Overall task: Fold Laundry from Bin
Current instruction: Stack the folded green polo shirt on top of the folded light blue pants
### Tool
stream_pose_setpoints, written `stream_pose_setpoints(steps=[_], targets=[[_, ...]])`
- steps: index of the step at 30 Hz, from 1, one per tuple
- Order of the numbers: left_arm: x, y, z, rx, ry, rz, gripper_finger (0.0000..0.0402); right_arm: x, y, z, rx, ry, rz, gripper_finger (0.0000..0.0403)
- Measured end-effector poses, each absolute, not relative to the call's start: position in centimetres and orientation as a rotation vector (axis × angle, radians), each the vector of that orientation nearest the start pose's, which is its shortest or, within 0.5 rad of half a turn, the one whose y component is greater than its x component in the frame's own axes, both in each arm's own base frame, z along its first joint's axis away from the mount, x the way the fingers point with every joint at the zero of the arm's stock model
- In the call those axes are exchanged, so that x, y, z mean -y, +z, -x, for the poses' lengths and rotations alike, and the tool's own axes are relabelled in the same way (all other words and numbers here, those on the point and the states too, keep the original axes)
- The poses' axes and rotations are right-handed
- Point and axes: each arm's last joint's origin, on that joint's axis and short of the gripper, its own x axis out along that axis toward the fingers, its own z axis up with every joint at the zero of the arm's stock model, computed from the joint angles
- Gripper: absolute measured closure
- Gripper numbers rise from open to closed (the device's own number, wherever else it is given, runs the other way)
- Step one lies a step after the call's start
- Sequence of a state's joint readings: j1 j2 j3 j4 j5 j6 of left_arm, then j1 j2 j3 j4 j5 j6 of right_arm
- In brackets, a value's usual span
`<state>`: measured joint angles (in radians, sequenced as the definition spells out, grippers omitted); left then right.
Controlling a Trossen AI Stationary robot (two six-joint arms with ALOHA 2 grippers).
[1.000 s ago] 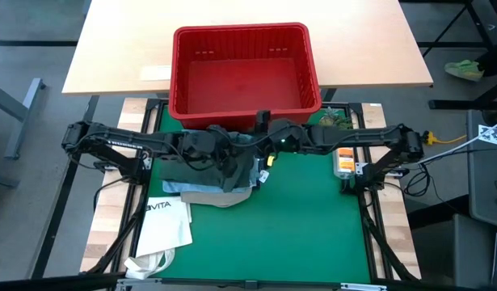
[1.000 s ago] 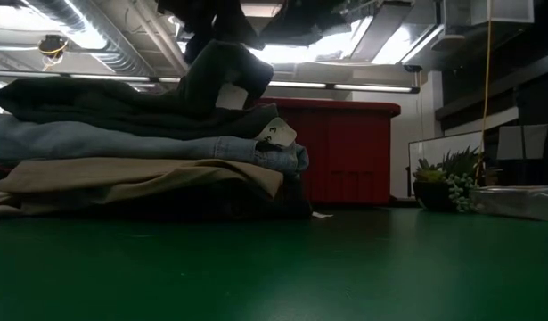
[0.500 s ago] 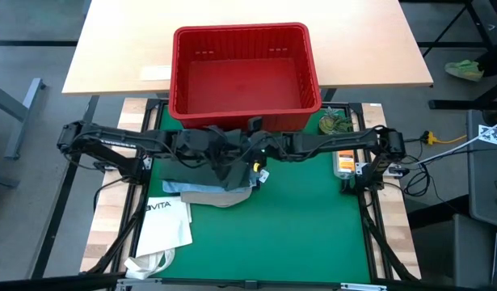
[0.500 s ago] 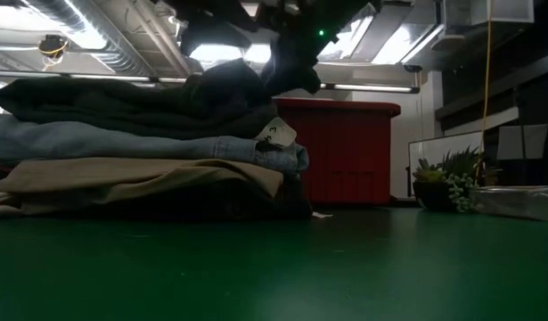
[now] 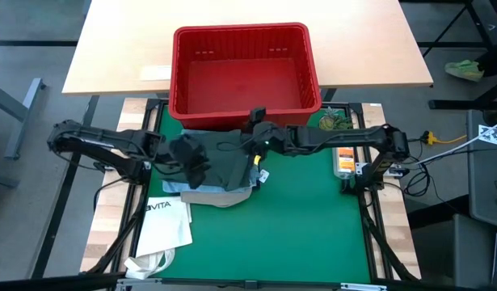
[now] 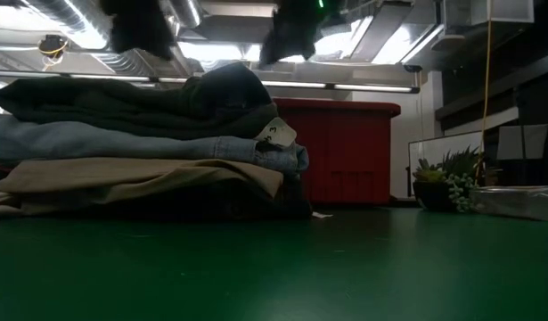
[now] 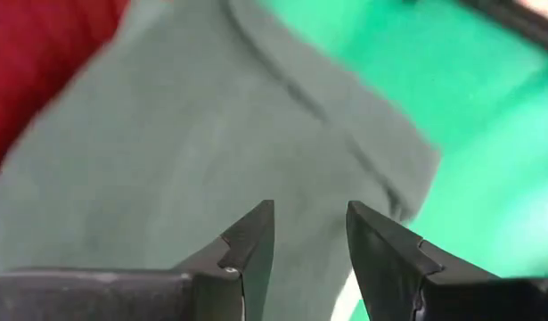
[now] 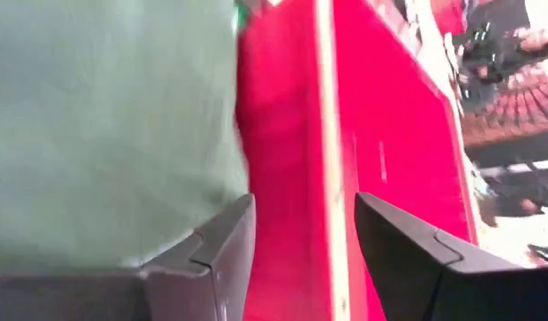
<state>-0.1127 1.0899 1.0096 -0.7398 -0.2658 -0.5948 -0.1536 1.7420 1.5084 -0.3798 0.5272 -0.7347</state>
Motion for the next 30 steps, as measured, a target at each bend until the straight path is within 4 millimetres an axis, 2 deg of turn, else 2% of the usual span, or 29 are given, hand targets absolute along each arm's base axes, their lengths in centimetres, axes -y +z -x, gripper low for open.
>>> stream_pose_setpoints(steps=[4,9,14,21,27,30], targets=[[2.5,30.3,-19.7,-0.841,0.395,0.427,0.0266,5.8,33.0,-39.4,-0.676,-0.253,0.67,0.021],[3.4,29.8,-18.6,-0.916,0.428,0.424,0.0266,2.4,32.6,-40.3,-0.551,0.024,0.628,0.021],[3.9,29.6,-18.2,-0.937,0.464,0.433,0.0266,0.1,29.9,-42.0,-0.594,0.058,0.664,0.021],[4.5,29.1,-17.5,-0.972,0.504,0.396,0.0266,-0.7,24.6,-44.1,-0.716,0.11,0.671,0.021],[4.6,25.2,-16.6,-1.076,0.573,0.383,0.0266,-0.1,21.6,-44.3,-0.888,0.053,0.701,0.021],[4.5,22.9,-16.0,-1.139,0.597,0.39,0.0266,0.0,21.1,-43.8,-0.964,0.045,0.719,0.021]])
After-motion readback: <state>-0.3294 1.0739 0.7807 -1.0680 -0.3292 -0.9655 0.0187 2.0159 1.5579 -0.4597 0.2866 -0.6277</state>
